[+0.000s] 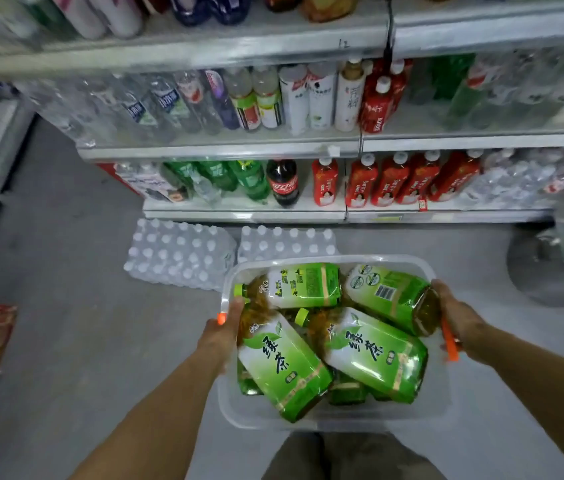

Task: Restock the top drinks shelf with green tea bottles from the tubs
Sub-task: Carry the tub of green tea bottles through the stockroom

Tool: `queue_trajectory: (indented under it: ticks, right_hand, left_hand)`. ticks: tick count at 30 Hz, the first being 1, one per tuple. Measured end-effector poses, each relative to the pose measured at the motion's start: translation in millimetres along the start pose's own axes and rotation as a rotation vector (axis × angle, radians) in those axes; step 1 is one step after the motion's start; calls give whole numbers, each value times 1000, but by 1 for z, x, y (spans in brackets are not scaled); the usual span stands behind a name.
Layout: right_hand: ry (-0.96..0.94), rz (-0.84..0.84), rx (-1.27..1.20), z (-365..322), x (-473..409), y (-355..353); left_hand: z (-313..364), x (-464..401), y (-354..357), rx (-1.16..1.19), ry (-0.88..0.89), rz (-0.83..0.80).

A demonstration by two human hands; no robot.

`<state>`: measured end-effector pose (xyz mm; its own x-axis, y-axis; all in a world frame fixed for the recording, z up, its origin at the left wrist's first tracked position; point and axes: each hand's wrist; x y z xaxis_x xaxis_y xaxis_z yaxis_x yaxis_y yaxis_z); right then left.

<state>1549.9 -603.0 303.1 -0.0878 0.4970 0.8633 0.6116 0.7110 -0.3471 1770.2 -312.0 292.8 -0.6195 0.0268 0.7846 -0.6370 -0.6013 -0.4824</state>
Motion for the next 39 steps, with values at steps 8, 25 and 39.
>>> queue_trajectory:
  ticks: [8,25,39]
  right_hand:
    - [81,13,30,-90,-77,74]
    - [133,77,-49,-159,-250,190]
    - [200,173,-32,-173,-280,200]
  left_hand:
    - [70,-115,-36,-14,7,0]
    - [131,-351,-20,-55,29,-18]
    - [130,-396,-3,-108,-96,70]
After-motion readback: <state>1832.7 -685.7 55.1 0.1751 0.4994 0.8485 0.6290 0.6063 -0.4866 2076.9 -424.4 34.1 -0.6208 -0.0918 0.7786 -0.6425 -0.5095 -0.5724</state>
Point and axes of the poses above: each hand's wrist, its own x-axis away from the middle knuckle, its own y-axis out of the palm, z = x × y, and after that the axes turned 5 degrees about y, right-handed
